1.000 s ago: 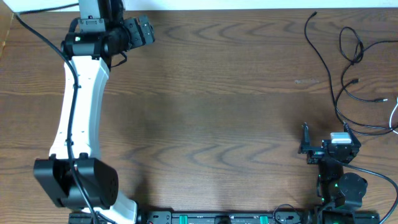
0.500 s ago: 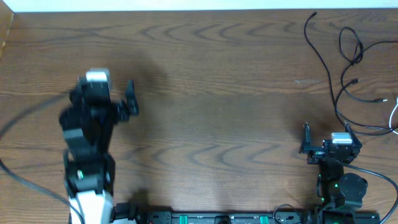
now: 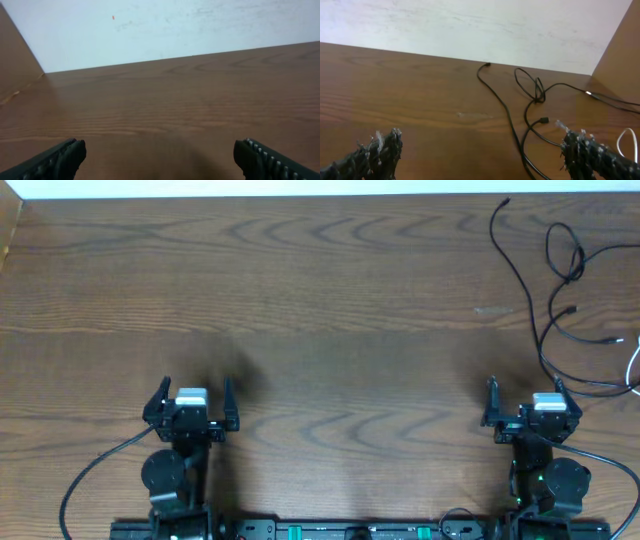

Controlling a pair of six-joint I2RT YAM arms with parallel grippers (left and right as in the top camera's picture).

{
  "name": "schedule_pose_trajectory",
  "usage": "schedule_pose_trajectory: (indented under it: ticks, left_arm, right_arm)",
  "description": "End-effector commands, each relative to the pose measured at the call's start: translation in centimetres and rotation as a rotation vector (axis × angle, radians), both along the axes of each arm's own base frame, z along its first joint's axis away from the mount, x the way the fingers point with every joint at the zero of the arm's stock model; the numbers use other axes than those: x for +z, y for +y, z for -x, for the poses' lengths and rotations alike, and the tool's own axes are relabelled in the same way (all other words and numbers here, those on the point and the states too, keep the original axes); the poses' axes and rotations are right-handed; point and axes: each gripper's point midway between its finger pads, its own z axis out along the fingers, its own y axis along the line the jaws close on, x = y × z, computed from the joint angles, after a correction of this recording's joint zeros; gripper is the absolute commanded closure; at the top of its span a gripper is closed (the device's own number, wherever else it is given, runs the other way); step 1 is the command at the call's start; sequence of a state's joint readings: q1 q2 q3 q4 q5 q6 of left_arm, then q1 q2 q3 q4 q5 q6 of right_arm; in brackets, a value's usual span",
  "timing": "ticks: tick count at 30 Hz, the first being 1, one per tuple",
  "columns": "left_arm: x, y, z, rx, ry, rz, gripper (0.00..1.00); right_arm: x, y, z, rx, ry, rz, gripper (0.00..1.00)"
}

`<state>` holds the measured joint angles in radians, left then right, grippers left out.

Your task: Untangle cables

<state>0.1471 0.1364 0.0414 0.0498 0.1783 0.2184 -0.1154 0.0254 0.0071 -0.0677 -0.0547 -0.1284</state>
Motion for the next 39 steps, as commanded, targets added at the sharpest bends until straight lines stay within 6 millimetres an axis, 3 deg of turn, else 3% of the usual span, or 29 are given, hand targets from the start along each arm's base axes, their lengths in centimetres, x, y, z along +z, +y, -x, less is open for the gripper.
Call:
schedule_pose_trajectory:
  ticks: [1, 4, 39]
  left_arm:
    - [-0.8, 0.2, 0.3, 0.009, -0.009, -0.024, 0.01]
    - [-1.9, 0.1, 0.7, 0.008, 0.032, -0.017, 0.01]
    - [-1.8, 0.1, 0.7, 0.009, 0.031, -0.013, 0.01]
  right_arm:
    - [-0.1, 0.0, 0.0, 0.0, 0.001, 0.0, 0.01]
    - [-0.1, 0.0, 0.0, 0.0, 0.001, 0.0, 0.01]
    - [-0.1, 0.0, 0.0, 0.0, 0.001, 0.0, 0.01]
